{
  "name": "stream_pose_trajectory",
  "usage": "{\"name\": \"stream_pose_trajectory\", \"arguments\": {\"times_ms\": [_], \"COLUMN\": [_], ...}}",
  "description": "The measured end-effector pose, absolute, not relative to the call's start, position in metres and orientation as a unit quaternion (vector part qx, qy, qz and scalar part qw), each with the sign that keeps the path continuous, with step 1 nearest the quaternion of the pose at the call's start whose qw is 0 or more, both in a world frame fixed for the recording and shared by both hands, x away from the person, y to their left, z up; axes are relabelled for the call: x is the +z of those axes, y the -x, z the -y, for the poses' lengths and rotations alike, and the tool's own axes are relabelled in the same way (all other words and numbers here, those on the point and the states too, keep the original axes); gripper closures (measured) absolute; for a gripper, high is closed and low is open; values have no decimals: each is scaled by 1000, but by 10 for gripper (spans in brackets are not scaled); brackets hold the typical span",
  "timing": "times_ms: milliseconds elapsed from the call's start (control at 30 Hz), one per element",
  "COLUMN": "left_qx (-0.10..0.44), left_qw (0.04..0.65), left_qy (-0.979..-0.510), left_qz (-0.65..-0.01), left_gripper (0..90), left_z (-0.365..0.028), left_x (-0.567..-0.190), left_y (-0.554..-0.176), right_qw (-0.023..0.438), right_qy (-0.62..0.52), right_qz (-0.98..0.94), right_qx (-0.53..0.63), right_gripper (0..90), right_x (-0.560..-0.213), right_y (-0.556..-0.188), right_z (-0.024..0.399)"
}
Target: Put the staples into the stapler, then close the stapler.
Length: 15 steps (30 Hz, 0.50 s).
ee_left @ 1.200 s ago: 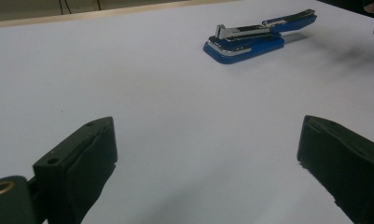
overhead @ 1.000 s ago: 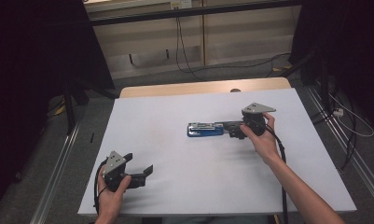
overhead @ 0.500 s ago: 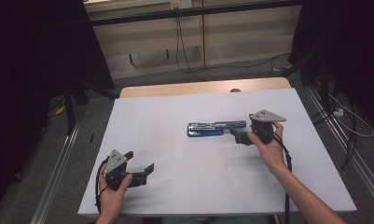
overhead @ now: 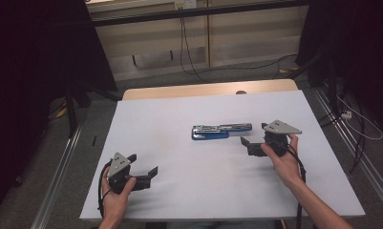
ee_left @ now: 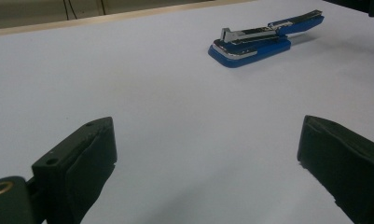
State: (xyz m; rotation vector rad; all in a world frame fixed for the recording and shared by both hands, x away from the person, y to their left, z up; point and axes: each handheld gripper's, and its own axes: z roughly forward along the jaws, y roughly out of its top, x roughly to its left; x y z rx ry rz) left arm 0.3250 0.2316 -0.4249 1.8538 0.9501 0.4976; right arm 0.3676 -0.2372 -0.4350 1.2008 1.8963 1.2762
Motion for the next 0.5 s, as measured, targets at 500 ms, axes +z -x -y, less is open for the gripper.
{"name": "stream_pose_trajectory", "arguments": {"times_ms": [500], "left_qx": [193], "left_qw": [479], "left_qy": [-766], "left_qz": [-384], "left_gripper": [49], "left_z": [-222], "left_x": [-428], "left_y": [-335], "right_qw": [269], "right_qy": [-455], "right_qz": [-698], "right_qx": [483], "right_gripper": [44], "right_x": [-439], "right_y": [-373], "right_z": [237]}}
